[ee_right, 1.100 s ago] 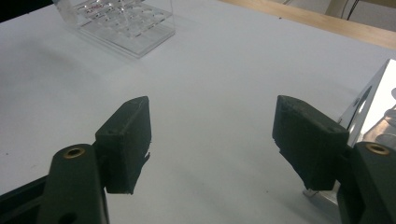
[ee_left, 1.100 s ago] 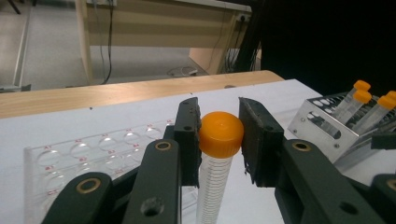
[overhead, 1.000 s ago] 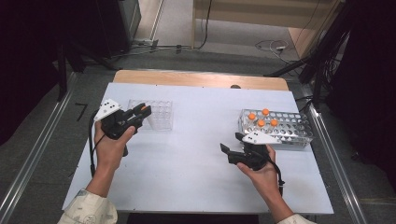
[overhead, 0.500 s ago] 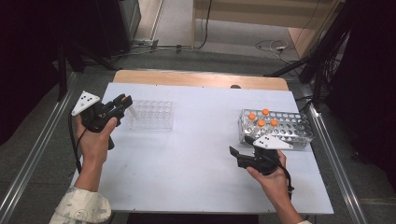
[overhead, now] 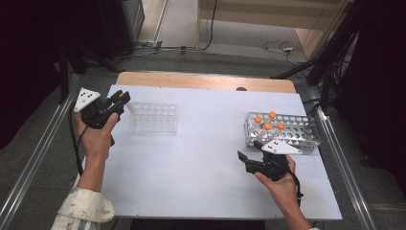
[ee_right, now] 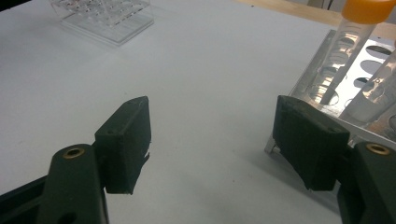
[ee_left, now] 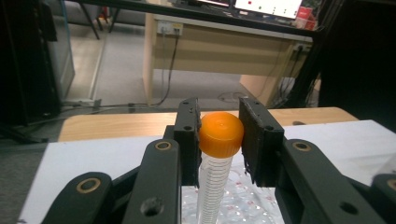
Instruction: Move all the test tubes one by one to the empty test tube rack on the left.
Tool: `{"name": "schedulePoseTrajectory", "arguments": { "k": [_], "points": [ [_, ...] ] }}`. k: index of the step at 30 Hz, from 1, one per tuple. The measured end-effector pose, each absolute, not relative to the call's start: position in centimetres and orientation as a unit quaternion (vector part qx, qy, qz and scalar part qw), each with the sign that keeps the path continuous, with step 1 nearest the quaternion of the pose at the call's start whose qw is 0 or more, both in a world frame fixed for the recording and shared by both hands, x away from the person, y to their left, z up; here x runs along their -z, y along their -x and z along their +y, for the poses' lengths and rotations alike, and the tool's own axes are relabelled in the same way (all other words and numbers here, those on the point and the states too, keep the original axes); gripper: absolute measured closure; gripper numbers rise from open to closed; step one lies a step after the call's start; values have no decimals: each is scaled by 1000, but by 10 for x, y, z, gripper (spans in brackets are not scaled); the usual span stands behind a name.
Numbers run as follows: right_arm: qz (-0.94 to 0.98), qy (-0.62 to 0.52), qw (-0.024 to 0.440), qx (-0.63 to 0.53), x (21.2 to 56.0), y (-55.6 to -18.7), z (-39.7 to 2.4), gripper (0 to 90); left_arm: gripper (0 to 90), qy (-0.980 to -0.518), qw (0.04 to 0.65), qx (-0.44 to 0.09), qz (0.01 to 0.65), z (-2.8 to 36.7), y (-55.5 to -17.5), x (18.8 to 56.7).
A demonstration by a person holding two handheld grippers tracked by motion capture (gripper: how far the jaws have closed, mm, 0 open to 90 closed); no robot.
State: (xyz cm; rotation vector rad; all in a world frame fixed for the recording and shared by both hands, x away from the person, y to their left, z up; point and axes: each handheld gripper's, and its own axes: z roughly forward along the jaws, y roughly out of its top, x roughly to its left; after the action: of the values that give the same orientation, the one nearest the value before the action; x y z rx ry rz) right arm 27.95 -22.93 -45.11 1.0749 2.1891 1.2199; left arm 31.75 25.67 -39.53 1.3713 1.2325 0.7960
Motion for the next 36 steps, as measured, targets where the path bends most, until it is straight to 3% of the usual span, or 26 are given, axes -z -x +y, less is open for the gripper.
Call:
{"name": "schedulePoseTrajectory", "arguments": {
  "k": [23,30,36],
  "points": [
    [787,-386,203,-437,452,-278,-228,267,690,-624,467,-342,524,245,-331,424],
    [785,-387,205,-438,452,-279,-229,267,665,-618,476,-338,527,244,-329,427],
    [786,-386,205,-436,452,-278,-229,267,583,-601,502,-320,533,246,-325,422]
  ]
}}
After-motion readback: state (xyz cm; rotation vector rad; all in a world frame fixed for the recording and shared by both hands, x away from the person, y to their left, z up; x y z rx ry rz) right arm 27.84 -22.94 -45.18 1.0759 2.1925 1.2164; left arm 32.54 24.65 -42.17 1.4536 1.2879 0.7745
